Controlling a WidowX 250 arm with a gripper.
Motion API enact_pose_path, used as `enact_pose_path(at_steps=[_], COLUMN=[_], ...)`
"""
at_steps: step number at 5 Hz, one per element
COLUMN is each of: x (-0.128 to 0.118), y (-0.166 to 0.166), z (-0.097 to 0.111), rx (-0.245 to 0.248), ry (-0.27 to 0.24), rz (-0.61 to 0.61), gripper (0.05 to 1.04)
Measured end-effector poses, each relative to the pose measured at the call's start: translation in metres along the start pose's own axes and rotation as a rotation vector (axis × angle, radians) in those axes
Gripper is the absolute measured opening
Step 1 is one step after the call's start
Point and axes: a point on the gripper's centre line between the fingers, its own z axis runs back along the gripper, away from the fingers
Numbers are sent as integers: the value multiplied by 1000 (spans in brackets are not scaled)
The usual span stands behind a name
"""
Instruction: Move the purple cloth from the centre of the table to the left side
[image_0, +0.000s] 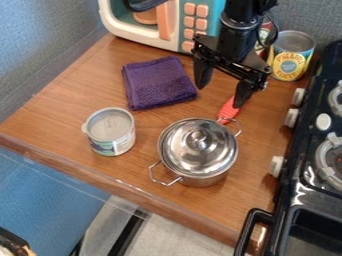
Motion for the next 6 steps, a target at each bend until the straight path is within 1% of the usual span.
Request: enact_pose_path(at_steps=[1,2,3,4,5,6], x=[-5,-5,-4,6,11,17], y=[-2,13,33,60,88,103], z=[-12,-16,-16,-12,-33,-49], rx=[0,23,37,41,34,23], ry=[40,37,30,-6,25,40], rz=[0,33,65,116,179,224], gripper=[1000,1000,1000,1001,1000,1000])
